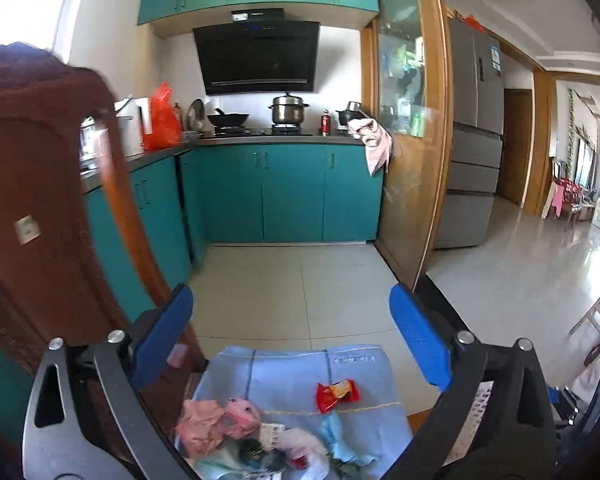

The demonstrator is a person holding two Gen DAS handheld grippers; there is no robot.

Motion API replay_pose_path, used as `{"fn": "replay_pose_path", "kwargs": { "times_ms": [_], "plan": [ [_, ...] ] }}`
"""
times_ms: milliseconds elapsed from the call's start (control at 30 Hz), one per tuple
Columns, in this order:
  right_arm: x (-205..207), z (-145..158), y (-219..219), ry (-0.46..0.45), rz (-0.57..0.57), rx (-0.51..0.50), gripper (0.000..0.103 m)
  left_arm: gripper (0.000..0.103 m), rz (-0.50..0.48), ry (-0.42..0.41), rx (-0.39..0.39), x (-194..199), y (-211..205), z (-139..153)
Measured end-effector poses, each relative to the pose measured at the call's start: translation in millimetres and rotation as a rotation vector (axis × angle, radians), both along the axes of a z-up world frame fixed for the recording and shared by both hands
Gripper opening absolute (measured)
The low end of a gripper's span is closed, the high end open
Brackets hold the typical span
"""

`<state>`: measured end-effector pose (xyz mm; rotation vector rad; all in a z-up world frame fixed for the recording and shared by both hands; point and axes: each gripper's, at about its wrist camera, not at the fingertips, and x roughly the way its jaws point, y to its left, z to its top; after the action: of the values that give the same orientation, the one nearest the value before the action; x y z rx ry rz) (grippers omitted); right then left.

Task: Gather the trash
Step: 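Open both tools over the basket to drop the cup and wrapper, then grasp the green leafy bundle with the right tool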

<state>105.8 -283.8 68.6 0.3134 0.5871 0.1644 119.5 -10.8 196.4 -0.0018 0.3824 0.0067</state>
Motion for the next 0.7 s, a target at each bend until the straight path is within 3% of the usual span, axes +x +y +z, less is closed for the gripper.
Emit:
{"fn": "replay_pose_path", "kwargs": {
  "times_ms": [33,100,167,233,300,433,500,700],
  "plan": [
    [-3.5,0.4,11.9,-0.020,0.017,-0.014,0.099,0.100,-0.012,0.007,0.000,-7.0,3.1,-11.8],
    [-10.3,-14.4,42.4,-0.028,0.033,-0.083,0.100,0.100,-0.009,0.061,0.023,-14.9,13.0,-55.5],
    [-12.2,-44.6,72.9,0.024,0.070,-0.169,0.100,0.098,0.018,0.124,0.035,-22.5,19.8,-101.2],
    [-14.9,-78.4,99.9,0.066,0.115,-0.243,0.100,0.079,0.027,0.219,0.026,-24.4,31.4,-145.7],
    [-13.0,-95.2,119.4,0.099,0.157,-0.278,0.099,0.074,0.038,0.300,0.007,-25.4,41.8,-177.7],
    [1.0,-113.1,152.9,0.102,0.180,-0.338,0.098,0.074,0.061,0.366,-0.007,-24.2,62.6,-204.9],
    [20.1,-123.8,166.9,0.126,0.176,-0.374,0.090,0.078,0.068,0.376,-0.026,-27.7,70.7,-208.1],
    [64.1,-176.1,184.2,0.316,0.210,-0.360,0.055,0.089,0.046,0.398,-0.039,-20.8,78.1,-204.2]
  ]
}}
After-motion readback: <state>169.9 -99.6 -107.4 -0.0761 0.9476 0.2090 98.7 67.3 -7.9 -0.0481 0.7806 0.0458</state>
